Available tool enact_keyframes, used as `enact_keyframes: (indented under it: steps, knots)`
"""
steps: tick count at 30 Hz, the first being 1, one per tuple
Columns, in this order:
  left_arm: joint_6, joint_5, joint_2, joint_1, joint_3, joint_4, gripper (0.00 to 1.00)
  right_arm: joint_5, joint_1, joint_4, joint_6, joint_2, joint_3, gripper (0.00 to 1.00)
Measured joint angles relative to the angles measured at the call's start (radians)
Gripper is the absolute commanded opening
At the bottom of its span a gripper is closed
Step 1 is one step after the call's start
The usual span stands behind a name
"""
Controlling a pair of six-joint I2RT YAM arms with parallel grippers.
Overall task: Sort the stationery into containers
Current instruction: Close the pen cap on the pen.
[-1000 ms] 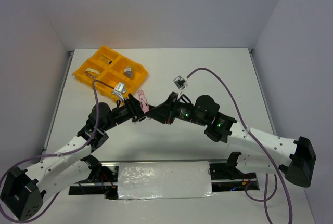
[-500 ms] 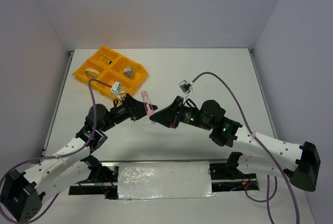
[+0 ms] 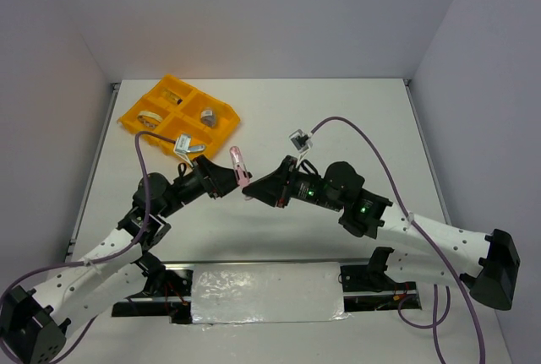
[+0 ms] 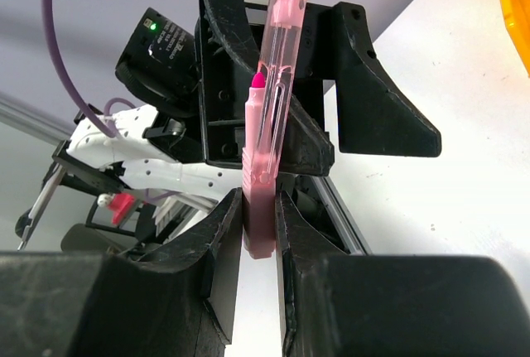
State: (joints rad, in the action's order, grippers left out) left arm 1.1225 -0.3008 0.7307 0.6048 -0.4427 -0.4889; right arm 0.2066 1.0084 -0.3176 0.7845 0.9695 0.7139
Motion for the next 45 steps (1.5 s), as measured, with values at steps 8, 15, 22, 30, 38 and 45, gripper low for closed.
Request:
enact_keyframes:
  steps: [8,15,22,30,38,45]
  knots:
    - [-0.024,0.008,-0.011,-0.002,0.02,-0.011,0.75,0.0,0.0,0.028,0.002,0.044,0.052,0.0]
    - [-0.049,0.042,-0.048,-0.007,0.041,-0.002,0.75,0.015,-0.008,0.05,0.015,0.089,0.09,0.0]
    - [-0.103,0.086,-0.116,-0.008,0.041,0.052,0.76,0.015,-0.013,0.062,0.024,0.108,0.113,0.0]
    - [-0.158,0.105,-0.151,-0.008,0.04,0.083,0.74,0.034,-0.019,0.051,-0.002,0.122,0.115,0.0]
    - [-0.206,0.098,-0.154,-0.005,0.039,0.111,0.8,0.045,-0.023,0.013,-0.093,0.126,0.118,0.0]
    - [-0.282,0.101,-0.188,-0.001,0.032,0.161,0.8,0.029,-0.029,0.017,-0.119,0.093,0.097,0.0]
